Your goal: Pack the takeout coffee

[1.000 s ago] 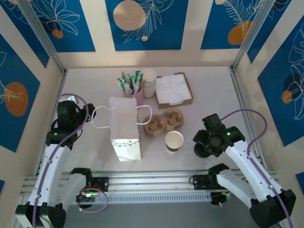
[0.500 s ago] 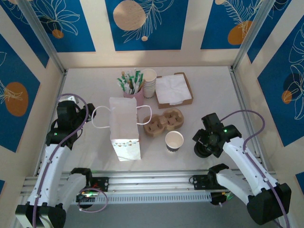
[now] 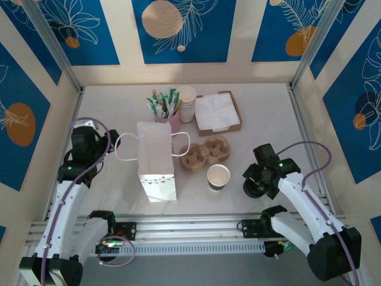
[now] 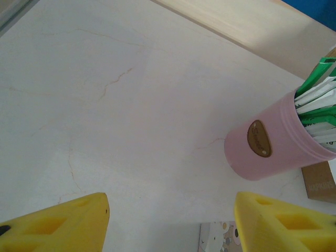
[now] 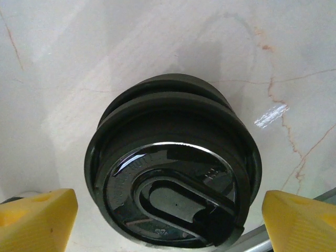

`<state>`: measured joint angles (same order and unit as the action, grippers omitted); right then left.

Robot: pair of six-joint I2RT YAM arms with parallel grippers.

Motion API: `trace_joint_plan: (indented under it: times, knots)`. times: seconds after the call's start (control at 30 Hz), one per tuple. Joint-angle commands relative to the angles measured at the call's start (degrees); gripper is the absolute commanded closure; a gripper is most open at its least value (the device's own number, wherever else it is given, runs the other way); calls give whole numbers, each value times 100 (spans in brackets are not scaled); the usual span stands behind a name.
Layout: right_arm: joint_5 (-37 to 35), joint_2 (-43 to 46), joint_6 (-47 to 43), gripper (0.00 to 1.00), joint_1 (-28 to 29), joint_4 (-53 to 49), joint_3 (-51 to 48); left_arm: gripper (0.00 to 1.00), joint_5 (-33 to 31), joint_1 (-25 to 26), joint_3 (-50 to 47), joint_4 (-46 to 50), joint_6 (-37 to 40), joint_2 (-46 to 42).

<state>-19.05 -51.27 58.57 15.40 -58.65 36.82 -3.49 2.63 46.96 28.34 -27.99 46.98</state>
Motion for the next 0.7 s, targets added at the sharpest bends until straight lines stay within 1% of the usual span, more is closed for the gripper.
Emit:
trace_joint_plan:
  times: [0.0, 0.1, 0.3, 0.5, 0.67]
  knots:
    - [92, 10, 33, 9, -75, 117, -95, 36, -82, -35, -45, -28, -5, -66]
    - [78, 17, -7, 10, -103, 135, -125, 36, -82, -33, -55, -34, -5, -66]
    - [50, 36, -28, 16, -138, 187, -187, 36, -82, -34, -55, -34, -4, -66]
    - [50, 33, -55, 16, -159, 239, -228, 36, -74, -33, -55, -39, -5, -66]
    - [69, 33, -10, 18, -160, 289, -287, 36, -73, -34, -55, -39, -5, -66]
